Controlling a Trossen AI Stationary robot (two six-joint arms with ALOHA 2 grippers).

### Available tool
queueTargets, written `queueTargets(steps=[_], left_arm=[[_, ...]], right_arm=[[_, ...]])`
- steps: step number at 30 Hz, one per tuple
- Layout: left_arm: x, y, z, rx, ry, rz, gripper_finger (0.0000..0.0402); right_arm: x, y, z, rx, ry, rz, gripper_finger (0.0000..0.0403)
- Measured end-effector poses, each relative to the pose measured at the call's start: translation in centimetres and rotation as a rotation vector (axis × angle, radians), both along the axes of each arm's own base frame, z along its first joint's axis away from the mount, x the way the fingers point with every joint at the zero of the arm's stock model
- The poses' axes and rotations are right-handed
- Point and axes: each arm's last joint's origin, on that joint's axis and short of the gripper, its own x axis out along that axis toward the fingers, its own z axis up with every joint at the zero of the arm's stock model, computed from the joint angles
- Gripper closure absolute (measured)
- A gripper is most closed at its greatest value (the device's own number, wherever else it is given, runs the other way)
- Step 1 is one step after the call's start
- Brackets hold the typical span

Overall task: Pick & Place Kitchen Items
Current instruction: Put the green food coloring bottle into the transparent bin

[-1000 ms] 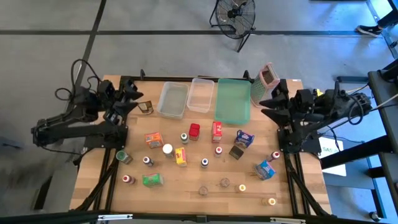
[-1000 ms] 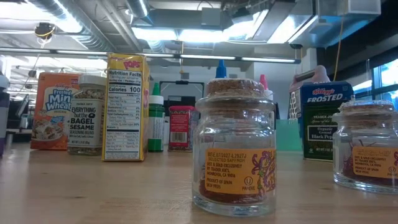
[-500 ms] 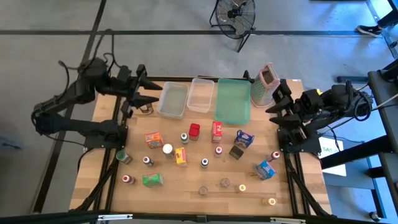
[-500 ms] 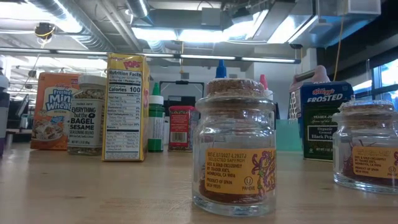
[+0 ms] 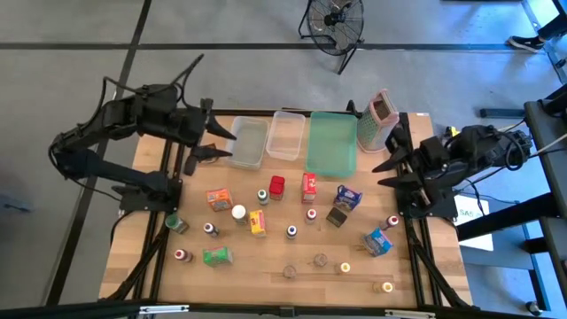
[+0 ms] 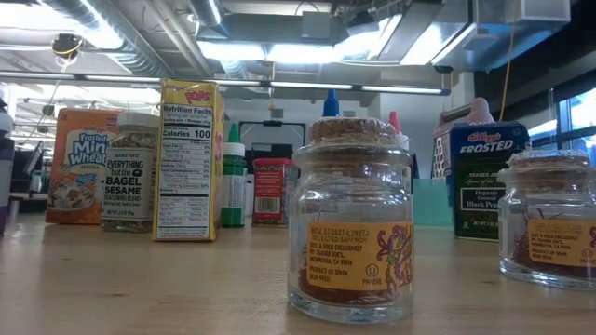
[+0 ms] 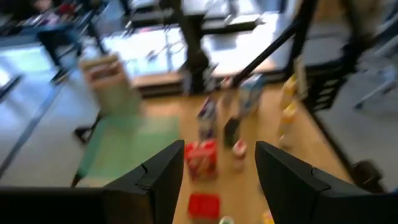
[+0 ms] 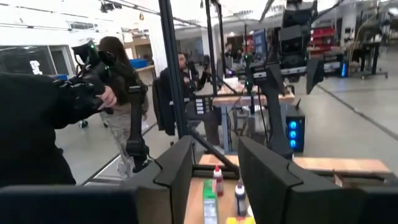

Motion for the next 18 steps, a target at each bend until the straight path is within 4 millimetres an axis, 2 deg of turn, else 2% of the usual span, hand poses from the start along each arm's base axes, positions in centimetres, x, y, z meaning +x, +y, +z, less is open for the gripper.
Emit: queueTargets(steps=[4,8,18], left_arm=[[-0.2,0.0,-0.6,0.036,0.078,0.079,0.0208],[0.1,-0.1,-1.2,0.156,0.141,0.105,0.0208],[3.8,-0.5,-2.9,0.215,0.246,0.062,0.0208]], right_arm=[[0.0,0.0,-0.2,-0.002,0.026,0.001,0.0269],[0.0,0.0,-0.3,-0.025,0.021,-0.001,0.027],[0.1,0.0,-0.4,-0.037,0.029,-0.001,0.027]])
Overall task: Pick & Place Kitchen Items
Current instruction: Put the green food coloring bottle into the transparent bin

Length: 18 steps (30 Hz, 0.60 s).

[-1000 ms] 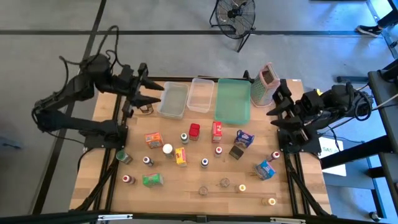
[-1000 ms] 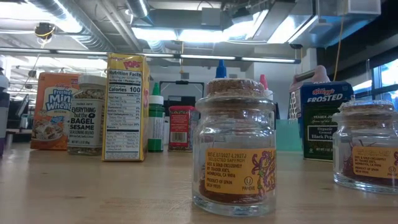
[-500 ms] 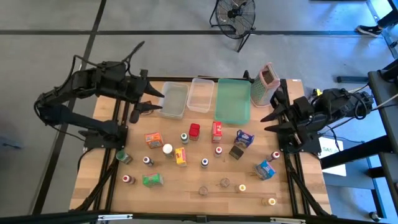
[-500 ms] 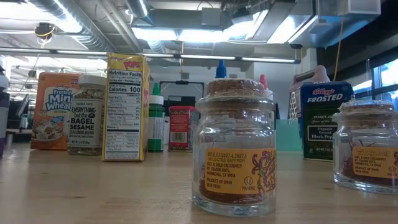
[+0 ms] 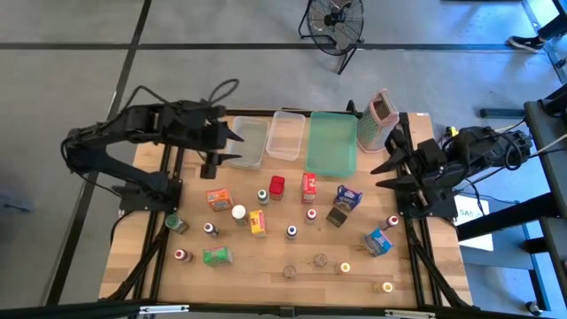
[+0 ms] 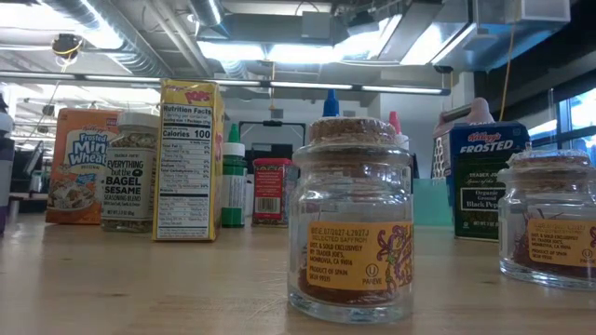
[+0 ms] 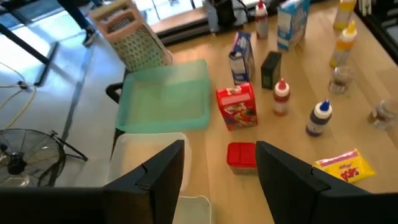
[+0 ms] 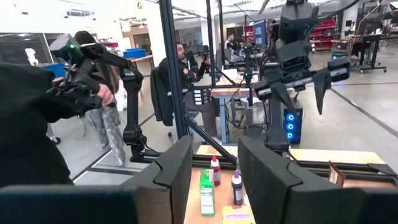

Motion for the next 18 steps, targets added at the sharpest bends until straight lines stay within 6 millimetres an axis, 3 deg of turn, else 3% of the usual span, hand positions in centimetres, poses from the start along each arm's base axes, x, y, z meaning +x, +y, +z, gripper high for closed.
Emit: queueTargets(steps=[10,18], left_arm=[[4.7,0.0,-3.9,-0.073,0.221,0.084,0.0208],[8.2,0.2,-8.8,0.002,0.54,-0.046,0.0208]], right_arm=[[0.5,0.2,-0.7,0.005,0.066,0.0,0.027],[1.0,0.4,-0.9,-0.001,0.08,-0.001,0.027]])
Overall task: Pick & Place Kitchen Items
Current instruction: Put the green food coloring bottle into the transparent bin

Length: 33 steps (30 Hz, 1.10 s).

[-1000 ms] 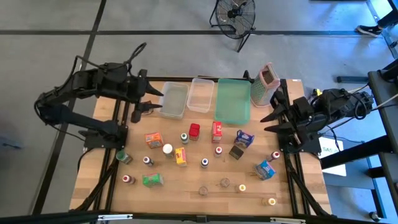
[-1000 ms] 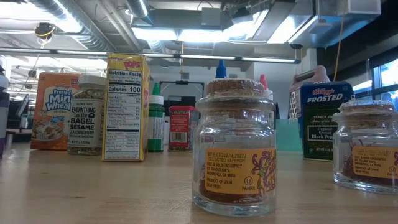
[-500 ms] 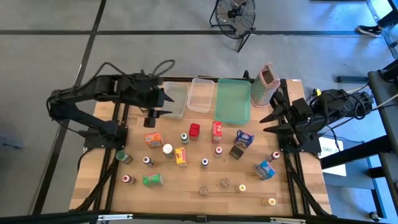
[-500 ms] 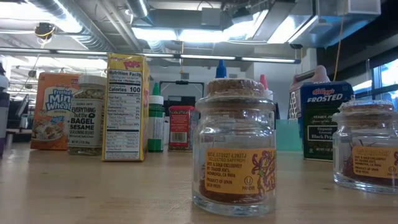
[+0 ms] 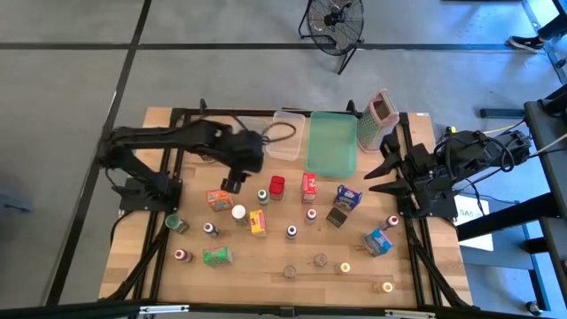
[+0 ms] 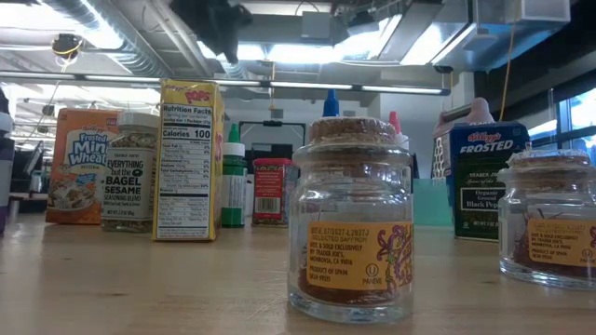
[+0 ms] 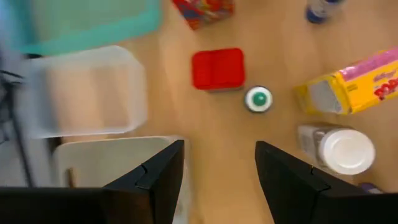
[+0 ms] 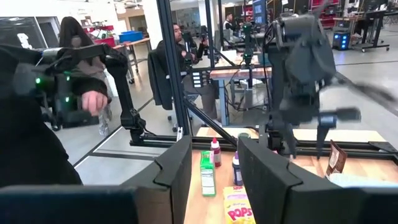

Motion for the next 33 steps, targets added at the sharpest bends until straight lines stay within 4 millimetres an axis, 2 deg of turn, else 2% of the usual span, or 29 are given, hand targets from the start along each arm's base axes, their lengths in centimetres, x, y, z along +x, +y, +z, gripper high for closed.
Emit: queueTargets(steps=[4,9,13,22,29,33], left_arm=[[1.6,0.4,-1.8,-0.086,0.053,-0.001,0.0208],[3.1,0.7,-3.7,-0.165,0.097,0.142,0.0208],[3.8,0.1,-4.7,-0.221,0.126,0.243,0.0208],[3.6,-1.3,-4.7,-0.254,0.142,0.367,0.0208],[3.8,-0.9,-4.6,-0.271,0.071,0.692,0.0208],[3.8,-0.9,-4.6,-0.303,0.057,0.795,0.0208]], right_arm=[[0.2,0.1,-0.1,-0.003,0.006,0.0,0.027],[0.3,0.1,-0.1,-0.004,0.009,-0.003,0.027],[0.3,0.1,-0.1,0.0,0.009,-0.004,0.027],[0.3,-0.1,-0.1,0.03,0.016,-0.068,0.027],[0.0,0.0,-0.2,-0.045,0.01,-0.004,0.027],[-0.3,-0.1,-0.3,-0.048,0.022,0.011,0.027]])
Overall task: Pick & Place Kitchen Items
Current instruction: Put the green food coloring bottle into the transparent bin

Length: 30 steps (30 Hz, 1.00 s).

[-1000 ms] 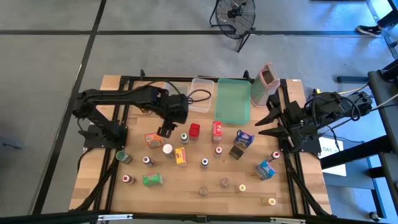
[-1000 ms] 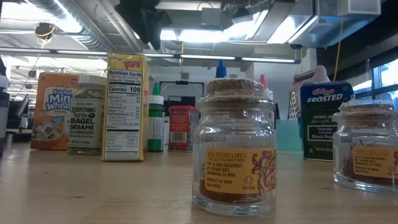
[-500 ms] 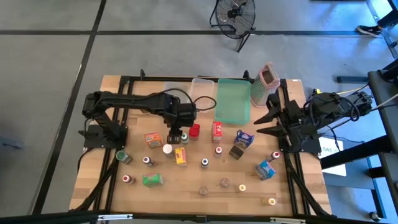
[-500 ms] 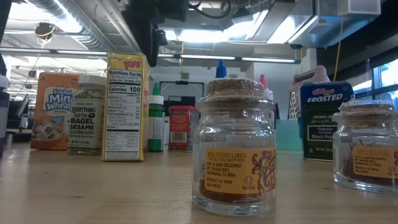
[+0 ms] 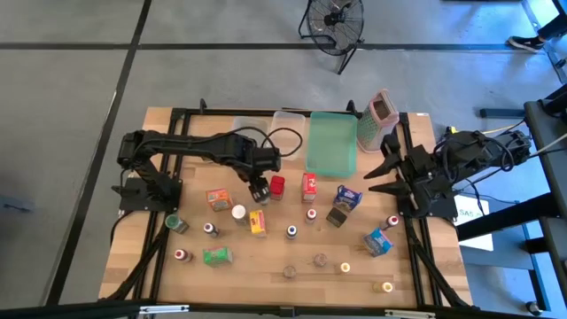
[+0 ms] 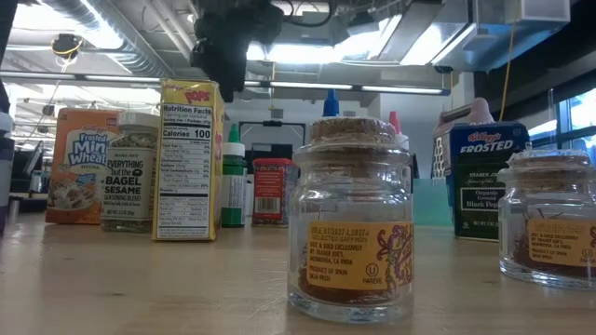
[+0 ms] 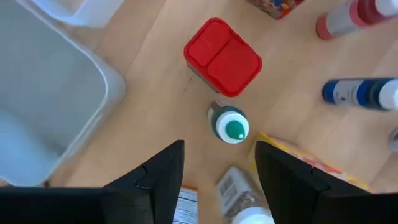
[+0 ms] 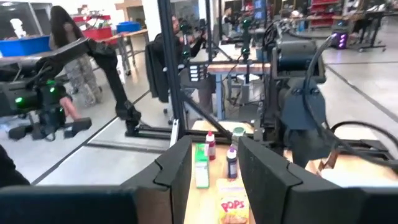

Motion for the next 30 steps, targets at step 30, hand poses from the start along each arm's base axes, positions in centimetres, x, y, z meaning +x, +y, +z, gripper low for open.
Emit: queueTargets(steps=[30], left_arm=[[2.6,-1.5,-4.0,-0.091,0.073,0.307,0.0157]], right_arm=[[-0.6,0.0,-1.0,-0.05,0.095,0.073,0.0269]])
